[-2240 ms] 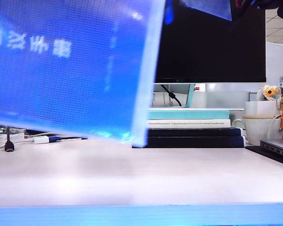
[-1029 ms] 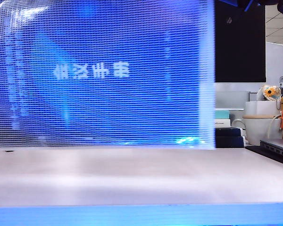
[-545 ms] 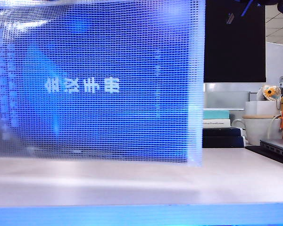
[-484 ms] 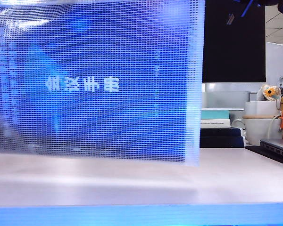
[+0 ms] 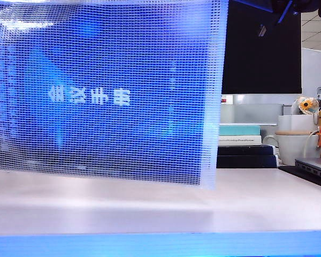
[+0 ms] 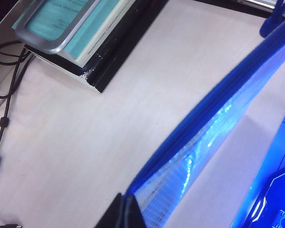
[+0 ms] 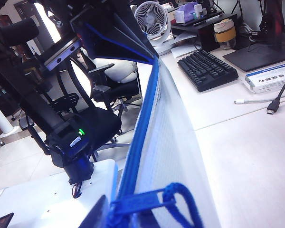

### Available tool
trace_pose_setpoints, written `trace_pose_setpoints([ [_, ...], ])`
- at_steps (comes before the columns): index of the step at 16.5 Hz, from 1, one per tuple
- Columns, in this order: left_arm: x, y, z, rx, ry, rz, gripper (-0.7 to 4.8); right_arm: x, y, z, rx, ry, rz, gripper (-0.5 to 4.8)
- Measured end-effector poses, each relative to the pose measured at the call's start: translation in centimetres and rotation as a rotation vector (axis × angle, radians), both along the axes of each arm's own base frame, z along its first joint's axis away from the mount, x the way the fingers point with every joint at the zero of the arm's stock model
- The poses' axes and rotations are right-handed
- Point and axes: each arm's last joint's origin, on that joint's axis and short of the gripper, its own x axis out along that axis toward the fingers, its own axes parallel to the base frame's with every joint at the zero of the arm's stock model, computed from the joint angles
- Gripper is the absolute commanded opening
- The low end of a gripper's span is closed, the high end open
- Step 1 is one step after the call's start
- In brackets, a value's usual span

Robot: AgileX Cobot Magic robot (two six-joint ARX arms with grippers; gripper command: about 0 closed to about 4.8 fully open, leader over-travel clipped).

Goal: Pick up the transparent plastic file bag with a blue zipper and open its zipper.

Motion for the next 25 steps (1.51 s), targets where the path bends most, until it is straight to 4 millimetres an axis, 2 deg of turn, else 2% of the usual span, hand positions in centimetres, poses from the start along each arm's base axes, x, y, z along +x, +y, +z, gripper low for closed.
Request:
trace_pose_setpoints([
  [5, -0.1, 0.1, 0.3, -0.013, -0.019, 0.0, -0.07, 0.0, 0.0, -0.3, -0.013, 0.015, 0.001, 0.79],
  [6, -0.2, 0.1, 0.3, -0.015, -0.022, 0.0, -0.07, 0.0, 0.0, -0.4, -0.015, 0.013, 0.002, -0.06],
  [8, -0.3, 0.2, 0.3, -0.016, -0.023, 0.0, -0.02, 0.0, 0.0, -0.5, -0.018, -0.008, -0.001, -0.06],
  [9, -0.3, 0.1, 0.3, -0.025, -0.016, -0.011, 2.93, 0.0, 0.0, -0.5, -0.018, -0.015, -0.001, -0.06],
  [10, -0.3, 0.1, 0.4, -0.044, -0.005, -0.031, 4.79, 0.0, 0.0, -0.5, -0.021, -0.016, -0.022, -0.06],
  [13, -0.5, 0.2, 1.3, -0.052, -0.031, -0.049, 4.79, 0.0, 0.0, -0.5, -0.022, -0.015, -0.026, -0.06],
  [14, -1.1, 0.5, 3.3, -0.07, -0.091, -0.075, 4.79, -0.1, 0.0, -0.5, -0.017, -0.014, 0.008, -0.06],
  [15, -1.4, 0.7, 4.4, -0.081, -0.134, -0.103, 4.79, -0.2, 0.0, -0.5, -0.009, -0.012, 0.066, -0.06],
  [16, -1.5, 0.8, 5.3, -0.079, -0.174, -0.117, 4.79, -0.1, 0.0, 0.7, 0.004, -0.013, 0.121, -0.06],
  [17, -1.6, 0.8, 5.4, -0.08, -0.176, -0.117, 4.79, 0.1, 0.1, 1.9, 0.012, -0.049, 0.121, -0.06],
  [18, -1.6, 0.8, 5.4, -0.081, -0.177, -0.117, 4.79, 0.6, 0.2, 6.9, 0.033, -0.148, 0.109, -0.06],
  [20, -1.6, 0.8, 5.4, -0.084, -0.182, -0.117, 3.95, 0.7, 0.2, 7.6, 0.02, -0.102, 0.085, -0.06],
  [22, -1.5, 0.6, 5.8, -0.115, -0.213, -0.156, 3.08, 0.4, 0.2, 8.1, 0.022, -0.076, 0.156, -0.06],
  [25, -1.4, 0.2, 6.7, -0.181, -0.299, -0.263, 3.03, 0.1, 0.2, 8.0, 0.018, 0.028, 0.269, -0.06],
])
